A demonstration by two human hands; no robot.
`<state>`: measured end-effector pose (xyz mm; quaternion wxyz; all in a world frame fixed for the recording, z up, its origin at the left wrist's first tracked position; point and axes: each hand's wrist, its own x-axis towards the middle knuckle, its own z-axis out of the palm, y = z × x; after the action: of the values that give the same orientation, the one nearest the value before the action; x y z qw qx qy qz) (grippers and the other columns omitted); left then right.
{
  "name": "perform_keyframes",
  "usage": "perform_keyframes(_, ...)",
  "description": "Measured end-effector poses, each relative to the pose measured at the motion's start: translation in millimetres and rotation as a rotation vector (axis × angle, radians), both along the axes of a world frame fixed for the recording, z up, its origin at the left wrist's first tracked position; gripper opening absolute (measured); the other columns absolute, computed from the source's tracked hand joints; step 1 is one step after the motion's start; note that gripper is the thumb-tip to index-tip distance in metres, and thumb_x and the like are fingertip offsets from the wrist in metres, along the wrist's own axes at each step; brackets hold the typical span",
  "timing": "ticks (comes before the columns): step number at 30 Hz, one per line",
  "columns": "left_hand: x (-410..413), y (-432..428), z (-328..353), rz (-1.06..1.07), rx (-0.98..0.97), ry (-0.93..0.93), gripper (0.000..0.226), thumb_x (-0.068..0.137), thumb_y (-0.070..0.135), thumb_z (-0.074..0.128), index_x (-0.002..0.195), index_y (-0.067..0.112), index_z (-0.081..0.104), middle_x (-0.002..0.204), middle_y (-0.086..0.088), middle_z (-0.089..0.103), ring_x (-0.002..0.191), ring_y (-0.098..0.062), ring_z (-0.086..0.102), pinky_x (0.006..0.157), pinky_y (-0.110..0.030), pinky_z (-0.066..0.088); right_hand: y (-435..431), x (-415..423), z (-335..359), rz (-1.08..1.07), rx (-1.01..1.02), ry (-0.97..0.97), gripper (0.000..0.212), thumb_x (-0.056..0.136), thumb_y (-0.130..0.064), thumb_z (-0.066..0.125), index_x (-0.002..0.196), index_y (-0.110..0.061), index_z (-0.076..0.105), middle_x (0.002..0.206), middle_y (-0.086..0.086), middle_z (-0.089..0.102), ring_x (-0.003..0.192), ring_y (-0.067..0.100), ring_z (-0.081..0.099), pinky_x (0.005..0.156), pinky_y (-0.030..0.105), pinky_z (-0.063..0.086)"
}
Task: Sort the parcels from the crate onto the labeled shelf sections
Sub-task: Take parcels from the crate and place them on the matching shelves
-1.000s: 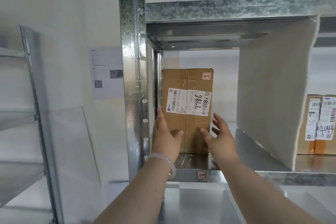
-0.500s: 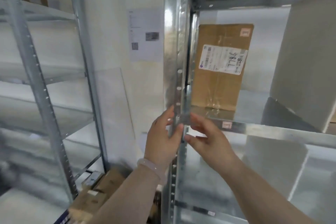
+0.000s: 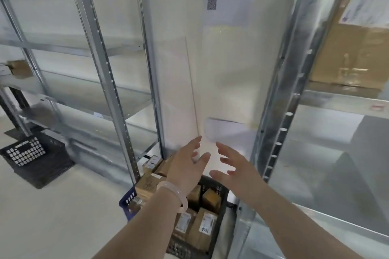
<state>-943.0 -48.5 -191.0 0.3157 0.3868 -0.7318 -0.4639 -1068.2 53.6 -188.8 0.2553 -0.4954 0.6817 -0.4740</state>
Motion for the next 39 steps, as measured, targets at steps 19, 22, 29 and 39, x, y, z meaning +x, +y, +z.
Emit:
perform_keyframes(19, 19.7, -185.4, -123.8, -0.277, 0.165, -0.201, 0.045, 0.091, 0.045, 0.06, 0.131, 0.051, 0.042, 0.129, 0.006, 0.057, 0.111, -0.012, 0.057, 0.1, -0.027, 0.045, -129.4, 31.9, -124.5, -0.382, 0.266, -0.187, 0.07, 0.083, -0.029, 0.075, 0.142, -0.04, 0.039, 0.131, -0.02, 0.049, 0.124, 0.005, 0.047, 0.107, 0.037, 0.044)
perform_keyframes(22, -2.7, -207.1, -156.1, -0.285, 0.141, -0.295, 0.047, 0.097, 0.035, 0.056, 0.14, 0.038, 0.04, 0.122, 0.016, 0.05, 0.105, 0.003, 0.05, 0.088, -0.007, 0.033, -155.8, 3.3, -162.6, -0.399, 0.32, -0.234, 0.071, 0.085, -0.029, 0.073, 0.144, -0.04, 0.037, 0.134, -0.019, 0.046, 0.121, 0.002, 0.046, 0.092, 0.019, 0.043)
perform_keyframes(29, -63.7, -258.2, -228.8, -0.3, 0.142, -0.453, 0.045, 0.098, 0.033, 0.055, 0.141, 0.028, 0.045, 0.132, 0.013, 0.052, 0.109, 0.001, 0.046, 0.094, -0.02, 0.038, -206.5, -54.7, -256.2, -0.379, 0.54, -0.316, 0.062, 0.088, -0.034, 0.069, 0.139, -0.046, 0.036, 0.141, -0.01, 0.047, 0.126, 0.009, 0.047, 0.099, 0.025, 0.04)
perform_keyframes(39, -116.3, -305.6, -407.0, -0.434, 0.309, -0.605, 0.054, 0.099, 0.033, 0.053, 0.15, 0.032, 0.034, 0.15, 0.009, 0.041, 0.135, -0.008, 0.043, 0.111, -0.03, 0.036, -251.0, -95.0, -423.3, -0.434, 0.885, -0.468, 0.059, 0.094, -0.028, 0.062, 0.147, -0.026, 0.037, 0.138, -0.005, 0.054, 0.1, 0.004, 0.046, 0.086, 0.018, 0.036)
